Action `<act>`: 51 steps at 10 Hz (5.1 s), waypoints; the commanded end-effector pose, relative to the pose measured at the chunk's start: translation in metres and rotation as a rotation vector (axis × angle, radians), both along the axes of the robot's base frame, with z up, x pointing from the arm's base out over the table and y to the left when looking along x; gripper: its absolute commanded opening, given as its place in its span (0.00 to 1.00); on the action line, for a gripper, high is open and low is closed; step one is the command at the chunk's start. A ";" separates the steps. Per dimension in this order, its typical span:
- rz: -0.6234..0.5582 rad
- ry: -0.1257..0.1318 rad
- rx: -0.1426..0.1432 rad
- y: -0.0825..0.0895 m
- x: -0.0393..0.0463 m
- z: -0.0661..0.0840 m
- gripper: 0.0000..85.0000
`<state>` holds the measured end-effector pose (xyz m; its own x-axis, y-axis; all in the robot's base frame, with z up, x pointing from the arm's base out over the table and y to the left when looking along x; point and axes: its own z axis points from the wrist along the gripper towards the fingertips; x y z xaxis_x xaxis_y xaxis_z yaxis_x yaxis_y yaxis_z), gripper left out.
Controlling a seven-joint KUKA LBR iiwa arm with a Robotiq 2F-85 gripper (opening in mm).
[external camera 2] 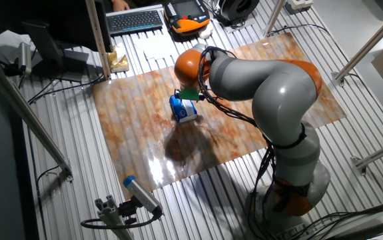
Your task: Pull out a napkin
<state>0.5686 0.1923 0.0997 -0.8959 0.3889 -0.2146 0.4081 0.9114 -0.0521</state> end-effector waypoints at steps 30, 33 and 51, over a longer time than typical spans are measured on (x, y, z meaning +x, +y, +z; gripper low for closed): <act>0.007 0.047 0.047 0.001 0.0040 -0.007 1.00; 0.005 0.040 0.042 0.002 0.0084 -0.017 1.00; 0.053 0.064 0.084 0.003 0.0119 -0.028 0.40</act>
